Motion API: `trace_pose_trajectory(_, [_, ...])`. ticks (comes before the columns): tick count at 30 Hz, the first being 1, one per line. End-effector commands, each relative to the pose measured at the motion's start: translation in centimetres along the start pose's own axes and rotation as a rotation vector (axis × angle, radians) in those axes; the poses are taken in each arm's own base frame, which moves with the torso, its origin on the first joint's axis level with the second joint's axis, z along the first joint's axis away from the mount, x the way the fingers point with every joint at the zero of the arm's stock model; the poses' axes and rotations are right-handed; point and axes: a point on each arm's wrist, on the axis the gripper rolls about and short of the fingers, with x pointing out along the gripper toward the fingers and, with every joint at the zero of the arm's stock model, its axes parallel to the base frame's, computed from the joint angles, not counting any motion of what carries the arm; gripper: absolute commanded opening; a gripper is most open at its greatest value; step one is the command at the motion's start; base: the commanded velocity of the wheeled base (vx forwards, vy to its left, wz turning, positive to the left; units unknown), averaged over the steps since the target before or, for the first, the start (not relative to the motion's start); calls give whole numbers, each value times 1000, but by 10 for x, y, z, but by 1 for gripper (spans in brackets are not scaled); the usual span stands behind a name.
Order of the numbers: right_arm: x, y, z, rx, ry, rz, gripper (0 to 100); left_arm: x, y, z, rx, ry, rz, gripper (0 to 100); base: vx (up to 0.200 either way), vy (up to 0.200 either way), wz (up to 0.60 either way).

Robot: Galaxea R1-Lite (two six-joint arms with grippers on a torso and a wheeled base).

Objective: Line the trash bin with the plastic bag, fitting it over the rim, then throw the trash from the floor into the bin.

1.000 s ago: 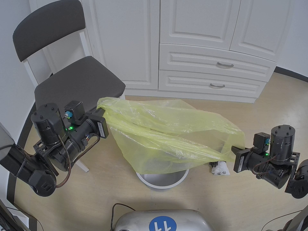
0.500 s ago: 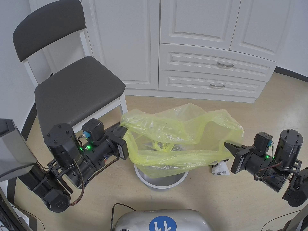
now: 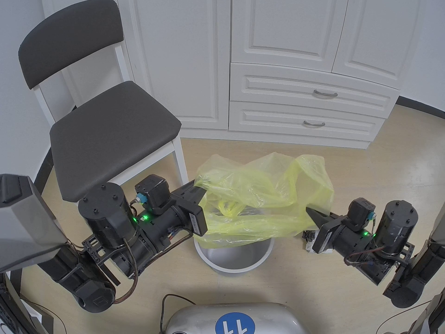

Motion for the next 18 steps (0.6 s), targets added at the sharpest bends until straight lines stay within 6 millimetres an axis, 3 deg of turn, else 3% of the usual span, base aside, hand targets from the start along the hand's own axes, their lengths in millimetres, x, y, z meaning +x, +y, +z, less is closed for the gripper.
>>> trace_pose_trajectory(1, [13, 10, -19, 66, 52, 33, 0, 5, -13, -2, -28, -2, -39, 0, 0, 0, 0])
trace_pose_trajectory(7, [25, 17, -14, 161, 17, 47, 0, 12, -22, -11, -68, 10, -33, 0, 0, 0, 0])
trace_pose_trajectory(15, [24, 17, -13, 167, 9, 45, 0, 15, -20, -8, -69, -4, -13, 0, 0, 0, 0])
trace_pose_trajectory(18, [28, 19, 4, 172, -64, 53, 0, 13, -12, 3, -66, -42, 26, 0, 0, 0, 0])
